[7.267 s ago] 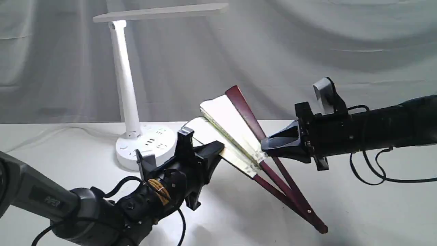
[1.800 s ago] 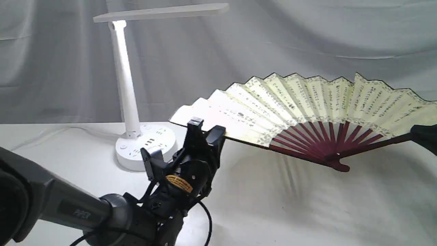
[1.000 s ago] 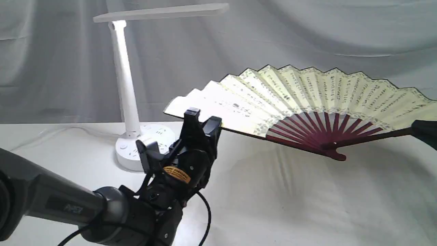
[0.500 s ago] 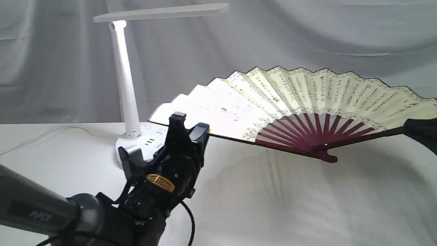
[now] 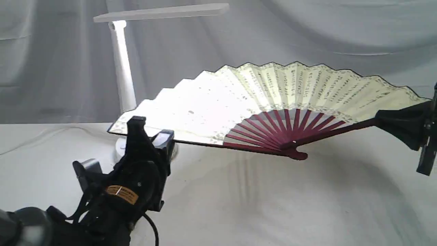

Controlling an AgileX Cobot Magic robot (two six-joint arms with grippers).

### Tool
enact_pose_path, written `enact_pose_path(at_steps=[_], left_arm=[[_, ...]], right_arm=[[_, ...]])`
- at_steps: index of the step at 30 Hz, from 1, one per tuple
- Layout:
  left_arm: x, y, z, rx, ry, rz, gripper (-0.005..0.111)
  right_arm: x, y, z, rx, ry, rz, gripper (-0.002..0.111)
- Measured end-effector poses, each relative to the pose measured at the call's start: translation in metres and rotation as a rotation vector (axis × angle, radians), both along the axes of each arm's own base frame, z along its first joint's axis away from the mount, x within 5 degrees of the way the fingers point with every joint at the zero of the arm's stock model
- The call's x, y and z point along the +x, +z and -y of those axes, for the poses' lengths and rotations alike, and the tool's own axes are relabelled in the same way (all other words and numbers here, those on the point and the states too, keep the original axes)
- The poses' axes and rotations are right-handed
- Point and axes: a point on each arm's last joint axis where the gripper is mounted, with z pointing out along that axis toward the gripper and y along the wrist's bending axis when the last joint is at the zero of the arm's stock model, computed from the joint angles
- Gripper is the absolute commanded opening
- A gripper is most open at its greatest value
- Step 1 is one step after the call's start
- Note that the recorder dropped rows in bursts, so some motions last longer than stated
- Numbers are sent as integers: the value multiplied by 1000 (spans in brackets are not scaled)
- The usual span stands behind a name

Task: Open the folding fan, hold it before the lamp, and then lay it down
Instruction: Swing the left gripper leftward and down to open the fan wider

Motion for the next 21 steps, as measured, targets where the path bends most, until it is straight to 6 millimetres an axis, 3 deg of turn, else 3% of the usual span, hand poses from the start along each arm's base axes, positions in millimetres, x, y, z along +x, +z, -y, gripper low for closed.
enact_pose_path(at_steps=[9,21], left_arm=[[-21,18,-26,-39,97,-15,0],[-48,39,-57,-91,194,-14,0]], right_arm=[[14,13,-36,5,63,36,0],[20,33,-71,26,124,76,0]])
